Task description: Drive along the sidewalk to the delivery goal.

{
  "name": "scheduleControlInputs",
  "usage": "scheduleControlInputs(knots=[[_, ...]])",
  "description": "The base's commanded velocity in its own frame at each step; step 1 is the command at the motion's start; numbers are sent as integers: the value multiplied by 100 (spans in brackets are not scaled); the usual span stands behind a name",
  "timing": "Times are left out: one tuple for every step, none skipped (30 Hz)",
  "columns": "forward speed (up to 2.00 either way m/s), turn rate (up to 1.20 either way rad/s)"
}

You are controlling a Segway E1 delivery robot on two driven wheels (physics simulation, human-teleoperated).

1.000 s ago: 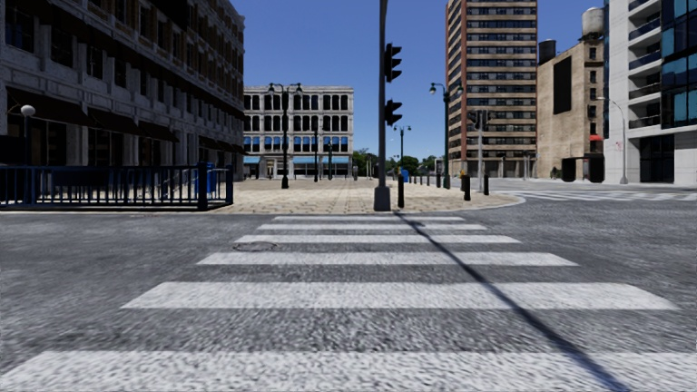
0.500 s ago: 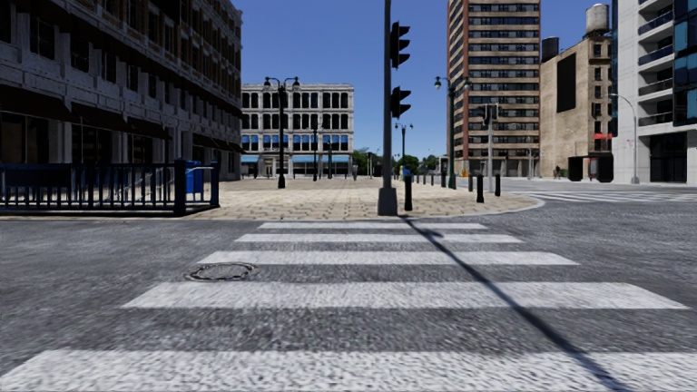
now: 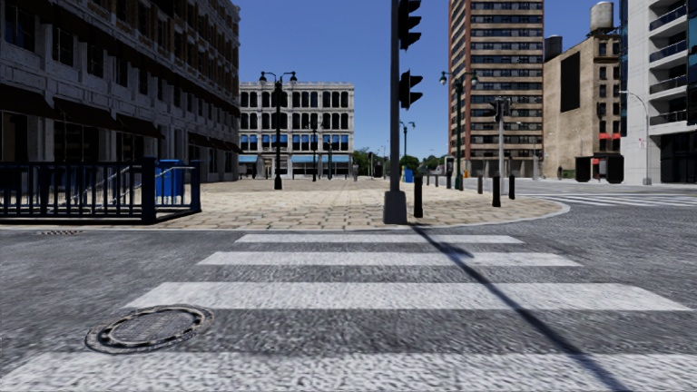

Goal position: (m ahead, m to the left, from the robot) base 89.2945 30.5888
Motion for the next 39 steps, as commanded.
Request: scheduleControlInputs(knots=[[200, 0], [200, 0], [200, 0], [200, 0], [200, 0], [200, 0], [200, 0], [200, 0], [200, 0], [200, 0], [200, 0], [200, 0], [200, 0], [200, 0], [200, 0], [200, 0], [200, 0], [200, 0], [200, 0], [200, 0], [200, 0], [200, 0], [200, 0], [200, 0], [200, 0], [200, 0], [200, 0], [200, 0], [200, 0], [200, 0], [200, 0], [200, 0], [200, 0], [200, 0], [200, 0], [200, 0], [200, 0], [200, 0], [200, 0]])
